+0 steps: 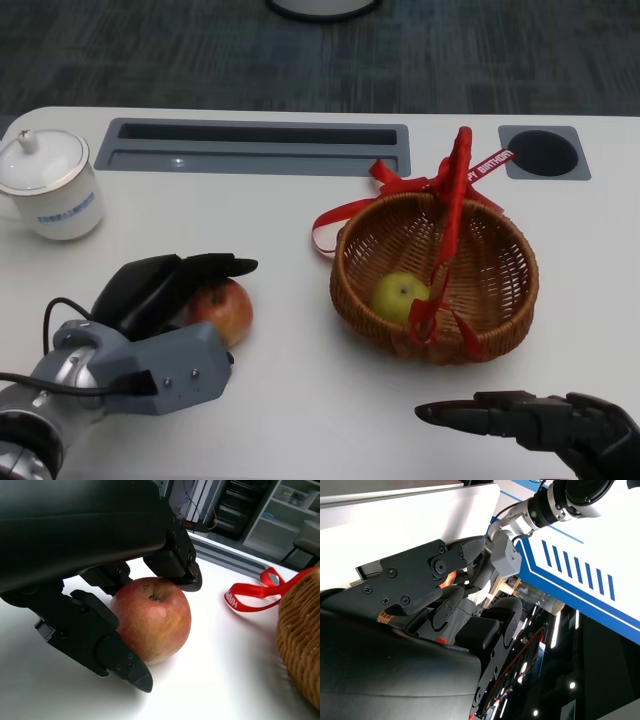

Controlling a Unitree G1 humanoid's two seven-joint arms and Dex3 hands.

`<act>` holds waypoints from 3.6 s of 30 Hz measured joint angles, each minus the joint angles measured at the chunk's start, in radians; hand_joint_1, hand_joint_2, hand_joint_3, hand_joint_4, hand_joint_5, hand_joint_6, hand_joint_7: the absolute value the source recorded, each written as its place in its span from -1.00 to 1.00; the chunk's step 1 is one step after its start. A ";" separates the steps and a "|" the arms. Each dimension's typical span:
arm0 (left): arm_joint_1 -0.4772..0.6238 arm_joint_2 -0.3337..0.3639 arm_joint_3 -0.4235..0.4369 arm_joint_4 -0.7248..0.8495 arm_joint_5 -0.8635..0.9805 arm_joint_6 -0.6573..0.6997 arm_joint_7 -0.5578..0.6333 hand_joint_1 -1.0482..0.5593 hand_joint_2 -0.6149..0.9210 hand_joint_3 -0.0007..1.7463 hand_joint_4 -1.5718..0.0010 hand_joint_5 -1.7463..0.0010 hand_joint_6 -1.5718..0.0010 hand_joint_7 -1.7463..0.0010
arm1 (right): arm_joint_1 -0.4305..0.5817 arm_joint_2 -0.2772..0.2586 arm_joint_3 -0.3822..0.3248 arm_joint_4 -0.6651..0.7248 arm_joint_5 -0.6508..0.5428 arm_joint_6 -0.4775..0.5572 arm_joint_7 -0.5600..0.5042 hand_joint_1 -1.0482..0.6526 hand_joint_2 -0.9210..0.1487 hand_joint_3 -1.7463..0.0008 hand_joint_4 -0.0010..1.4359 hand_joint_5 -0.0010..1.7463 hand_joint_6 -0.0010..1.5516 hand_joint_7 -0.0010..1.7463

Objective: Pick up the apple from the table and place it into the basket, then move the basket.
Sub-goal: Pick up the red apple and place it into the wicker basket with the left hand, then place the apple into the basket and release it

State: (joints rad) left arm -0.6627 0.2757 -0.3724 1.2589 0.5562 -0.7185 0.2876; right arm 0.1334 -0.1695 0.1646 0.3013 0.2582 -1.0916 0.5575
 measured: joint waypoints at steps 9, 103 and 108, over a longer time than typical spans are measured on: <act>0.067 -0.005 0.109 -0.081 -0.168 -0.142 -0.178 0.06 0.87 -1.00 -0.60 0.97 -0.43 0.99 | -0.013 0.000 0.000 0.009 0.001 0.005 0.005 -0.19 -0.79 1.00 0.22 -1.00 0.05 -1.00; -0.224 -0.255 0.108 -0.128 -0.218 -0.064 -0.431 -0.69 0.73 -1.00 0.87 1.00 0.88 1.00 | 0.011 0.036 0.003 -0.001 -0.016 0.015 -0.013 -0.19 -0.77 1.00 0.24 -1.00 0.07 -1.00; -0.225 -0.234 0.110 -0.149 -0.222 -0.062 -0.471 -0.73 0.72 -1.00 0.93 1.00 0.93 1.00 | 0.011 0.036 0.005 -0.001 -0.016 0.015 -0.013 -0.18 -0.77 1.00 0.24 -1.00 0.07 -1.00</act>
State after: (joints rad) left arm -0.8879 0.0412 -0.2620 1.1095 0.3341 -0.7803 -0.1831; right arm 0.1447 -0.1334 0.1698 0.3000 0.2426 -1.0767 0.5447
